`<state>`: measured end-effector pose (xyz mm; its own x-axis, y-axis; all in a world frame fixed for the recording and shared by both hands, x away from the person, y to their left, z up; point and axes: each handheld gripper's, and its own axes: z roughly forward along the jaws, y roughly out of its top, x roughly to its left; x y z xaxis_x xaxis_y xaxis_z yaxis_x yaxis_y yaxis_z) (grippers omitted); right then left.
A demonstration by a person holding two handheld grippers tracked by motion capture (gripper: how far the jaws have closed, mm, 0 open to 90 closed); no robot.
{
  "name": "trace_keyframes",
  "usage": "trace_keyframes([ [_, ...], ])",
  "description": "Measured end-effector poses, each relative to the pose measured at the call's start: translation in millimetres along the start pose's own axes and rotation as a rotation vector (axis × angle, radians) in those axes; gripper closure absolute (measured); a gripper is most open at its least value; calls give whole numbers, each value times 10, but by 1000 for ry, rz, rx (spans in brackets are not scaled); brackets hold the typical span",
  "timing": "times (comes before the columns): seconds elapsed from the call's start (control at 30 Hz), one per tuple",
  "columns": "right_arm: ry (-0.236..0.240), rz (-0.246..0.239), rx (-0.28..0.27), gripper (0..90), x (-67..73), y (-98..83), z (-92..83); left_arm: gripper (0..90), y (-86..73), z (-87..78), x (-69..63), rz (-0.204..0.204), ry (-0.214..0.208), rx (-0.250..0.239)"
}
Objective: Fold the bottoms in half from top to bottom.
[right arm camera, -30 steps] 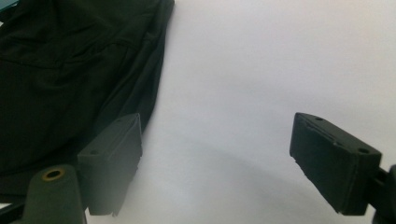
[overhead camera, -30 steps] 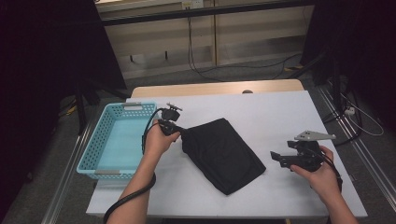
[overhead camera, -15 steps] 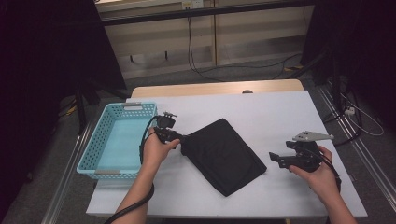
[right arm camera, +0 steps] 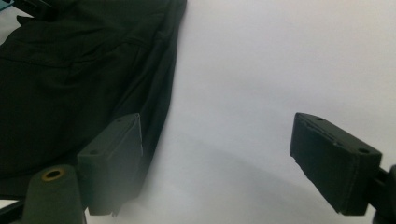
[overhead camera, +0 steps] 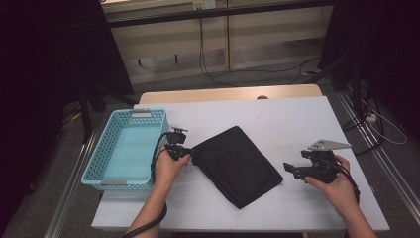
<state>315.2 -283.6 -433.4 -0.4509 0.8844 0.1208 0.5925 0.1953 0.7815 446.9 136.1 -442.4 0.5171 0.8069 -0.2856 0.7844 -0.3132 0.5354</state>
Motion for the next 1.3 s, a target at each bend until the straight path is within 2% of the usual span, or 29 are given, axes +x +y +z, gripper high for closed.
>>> trace_keyframes([
  [0.1, 2, -4, 2, 167, 17, 3, 10, 807, -6, 2, 5, -11, -20, 6],
  [0.27, 10, -6, 5, 167, 52, 5, 33, 844, 36, -13, 2, -19, -31, 25],
  [0.37, 24, -16, 11, 167, 109, 9, 76, 854, 144, -56, 42, -19, -22, 28],
  [0.47, 35, -23, 16, 167, 165, 21, 115, 856, 263, -95, 41, 4, 19, 10],
  [0.5, 35, -23, 13, 167, 184, 27, 127, 857, 263, -95, 41, 4, 19, 10],
  [0.53, 40, -19, 10, 167, 205, 33, 141, 857, 354, -119, 46, 11, 52, 1],
  [0.6, 35, -13, 7, 167, 259, 43, 177, 857, 437, -131, 51, 17, 86, 3],
  [0.7, 20, 34, -1, 167, 378, 54, 252, 854, 494, -128, 41, 19, 105, 3],
  [0.8, 13, 59, 9, 167, 517, 87, 348, 837, 504, -96, -4, 50, 122, 15],
  [0.87, 14, 37, 15, 172, 604, 121, 412, 779, 481, -98, -13, 37, 122, -7],
  [0.9, 13, 26, 18, 175, 646, 141, 441, 715, 471, -101, -10, 31, 116, -12],
  [0.97, 29, 8, 21, 189, 720, 171, 500, 668, 462, -114, -9, 30, 113, -11],
  [1.07, 53, 18, 16, 212, 806, 197, 588, 490, 441, -160, -6, 30, 126, -15],
  [1.1, 47, 17, 21, 213, 828, 204, 613, 475, 436, -172, -4, 46, 133, -18],
  [1.17, 39, 16, 21, 217, 847, 208, 638, 442, 429, -180, -3, 48, 136, -21],
  [1.23, 45, 23, 29, 221, 889, 205, 703, 349, 415, -194, 1, 57, 142, -24],
  [1.3, 17, -16, 58, 222, 909, 188, 725, 314, 400, -204, 6, 60, 139, -13],
])
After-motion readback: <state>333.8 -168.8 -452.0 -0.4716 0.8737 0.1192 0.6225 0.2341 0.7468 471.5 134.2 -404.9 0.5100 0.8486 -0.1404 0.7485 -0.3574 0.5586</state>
